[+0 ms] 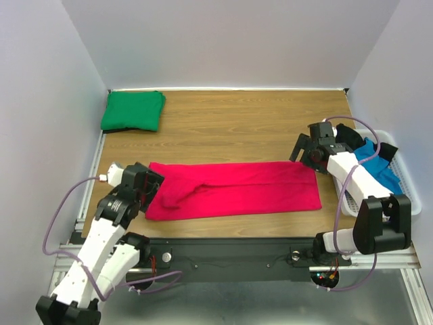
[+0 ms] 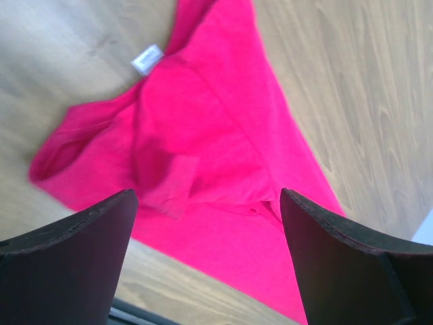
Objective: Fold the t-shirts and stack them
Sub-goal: Fold the tshirt
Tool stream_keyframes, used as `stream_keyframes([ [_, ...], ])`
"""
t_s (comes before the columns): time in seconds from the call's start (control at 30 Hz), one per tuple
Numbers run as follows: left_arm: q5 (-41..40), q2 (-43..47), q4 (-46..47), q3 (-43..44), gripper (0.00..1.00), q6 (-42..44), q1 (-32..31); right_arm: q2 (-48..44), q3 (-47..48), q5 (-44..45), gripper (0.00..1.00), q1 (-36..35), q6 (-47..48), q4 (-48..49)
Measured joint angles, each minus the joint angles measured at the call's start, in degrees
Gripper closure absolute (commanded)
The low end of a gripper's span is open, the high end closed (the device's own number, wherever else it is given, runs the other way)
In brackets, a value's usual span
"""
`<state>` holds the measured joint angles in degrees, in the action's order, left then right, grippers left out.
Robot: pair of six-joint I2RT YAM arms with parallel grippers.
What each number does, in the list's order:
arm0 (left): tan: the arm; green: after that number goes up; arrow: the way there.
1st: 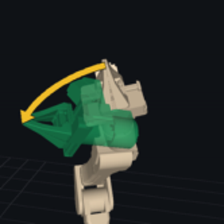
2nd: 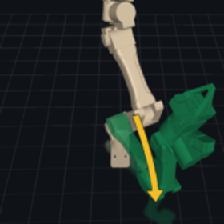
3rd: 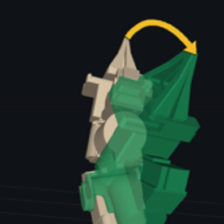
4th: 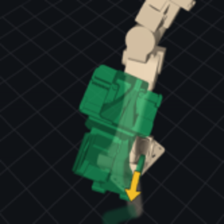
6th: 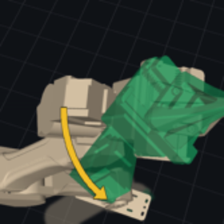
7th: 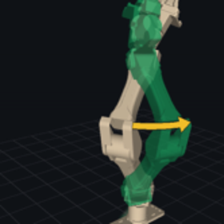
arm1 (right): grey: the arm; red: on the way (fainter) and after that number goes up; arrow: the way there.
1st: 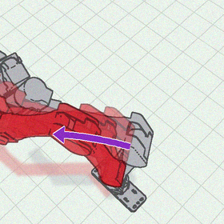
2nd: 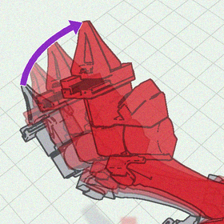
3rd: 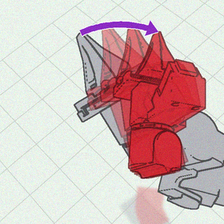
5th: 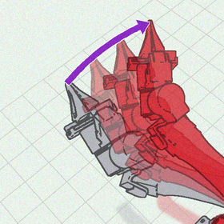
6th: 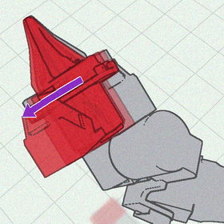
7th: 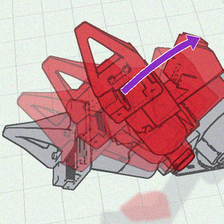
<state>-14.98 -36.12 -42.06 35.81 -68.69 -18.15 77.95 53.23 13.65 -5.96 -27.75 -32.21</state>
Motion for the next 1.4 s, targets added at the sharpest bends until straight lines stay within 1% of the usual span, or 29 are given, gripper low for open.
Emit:
stream_keyframes([
  [0.1, 2.19, -5.16, 5.68, 0.02, 0.02, 2.62, -0.02, -0.24, 0.96, -3.72, 0.0, 0.0, 1.46, -0.15],
  [0.2, 4.72, -14.75, 12.59, 0.35, 0.01, 5.81, -0.07, 0.46, 1.88, -8.35, 0.0, -0.02, 2.89, 0.44],
  [0.3, 7.96, -24.22, 19.63, 0.74, 0.02, 9.4, -0.57, 3.1, 2.12, -13.31, 0.0, -0.48, 3.58, 2.21],
  [0.37, 9.25, -27.93, 22.56, 0.74, 0.02, 10.82, -1.01, 5.44, 2.12, -15.3, 0.0, -1.16, 3.65, 3.26],
  [0.47, 9.92, -30.03, 25.22, 0.57, 0.02, 12.13, -1.84, 9.07, 2.12, -17.4, 0.0, -1.95, 3.69, 4.28],
  [0.6, 10.69, -29.68, 28.0, -1.42, 0.01, 12.7, -2.8, 11.56, 2.05, -18.45, 0.0, -2.29, 3.56, 5.29],
  [0.7, 12.0, -28.44, 29.29, -5.09, 0.02, 12.48, -4.7, 11.72, 1.77, -18.38, 0.0, -2.29, 3.48, 6.05],
  [0.77, 13.53, -27.08, 29.18, -8.11, 0.03, 12.07, -5.88, 11.72, 1.51, -18.34, 0.0, -2.29, 3.32, 6.51],
  [0.87, 15.21, -23.08, 29.49, -10.05, 0.02, 10.78, -7.74, 11.72, 1.18, -18.03, 0.0, -2.29, 3.1, 6.86],
  [1.03, 17.11, -11.61, 24.5, -11.67, 0.02, 7.72, -14.4, 11.72, 1.01, -16.76, 0.0, -2.29, 2.69, 7.02],
  [1.13, 18.05, -5.99, 22.51, -11.32, 0.02, 7.1, -15.61, 11.72, 1.01, -15.91, 0.0, -2.29, 2.49, 7.06],
  [1.3, 18.18, -4.33, 19.69, -10.01, 0.02, 7.04, -16.57, 11.72, 0.98, -15.3, 0.0, -2.29, 2.47, 7.13],
  [1.4, 13.53, -7.23, 15.34, -7.85, 0.02, 6.62, -16.94, 11.72, 0.98, -15.1, 0.0, -2.29, 2.47, 7.13],
])
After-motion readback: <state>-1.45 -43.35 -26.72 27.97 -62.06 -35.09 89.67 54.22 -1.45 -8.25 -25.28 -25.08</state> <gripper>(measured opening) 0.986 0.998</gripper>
